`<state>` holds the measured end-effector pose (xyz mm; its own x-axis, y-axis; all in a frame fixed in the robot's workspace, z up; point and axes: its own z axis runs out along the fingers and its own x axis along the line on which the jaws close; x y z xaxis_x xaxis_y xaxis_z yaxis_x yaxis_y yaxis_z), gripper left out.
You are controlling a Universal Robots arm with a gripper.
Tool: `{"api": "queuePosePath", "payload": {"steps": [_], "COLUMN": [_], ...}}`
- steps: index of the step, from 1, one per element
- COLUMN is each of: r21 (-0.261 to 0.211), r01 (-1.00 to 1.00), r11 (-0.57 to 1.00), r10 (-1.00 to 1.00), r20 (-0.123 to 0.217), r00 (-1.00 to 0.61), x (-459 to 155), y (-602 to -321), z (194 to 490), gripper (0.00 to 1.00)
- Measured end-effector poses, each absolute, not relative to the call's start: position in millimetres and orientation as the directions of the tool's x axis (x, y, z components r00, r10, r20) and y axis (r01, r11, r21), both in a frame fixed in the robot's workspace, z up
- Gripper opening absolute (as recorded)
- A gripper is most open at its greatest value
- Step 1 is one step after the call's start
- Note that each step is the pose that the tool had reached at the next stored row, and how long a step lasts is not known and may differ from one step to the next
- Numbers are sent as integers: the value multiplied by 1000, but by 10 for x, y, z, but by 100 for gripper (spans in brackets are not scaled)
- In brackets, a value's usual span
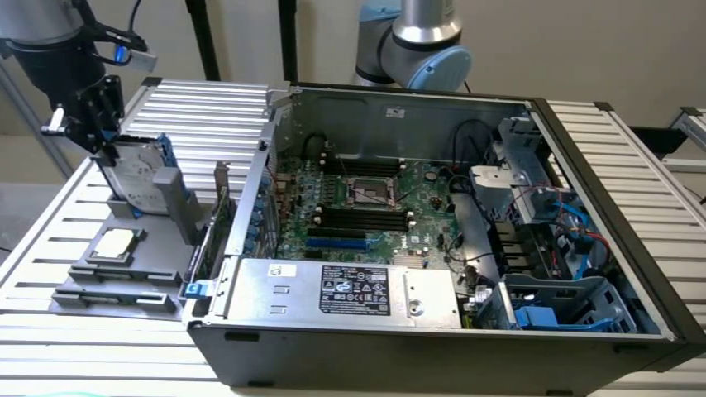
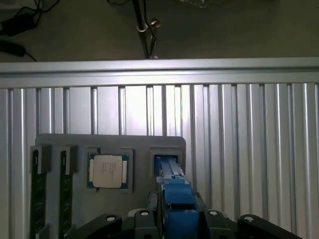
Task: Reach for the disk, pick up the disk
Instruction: 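Pick up the disk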
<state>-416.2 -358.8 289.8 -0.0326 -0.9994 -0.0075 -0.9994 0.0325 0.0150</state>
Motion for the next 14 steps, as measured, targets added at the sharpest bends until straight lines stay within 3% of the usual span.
{"api": "queuePosePath", "payload": {"steps": [14], "r21": [15], "r01": [-999], "r11": [32], "r10": [-999], "r20": [-9], "r00": [-33], "x": [-4162], "y": [-3640], "z": [2898], "gripper": [33]}}
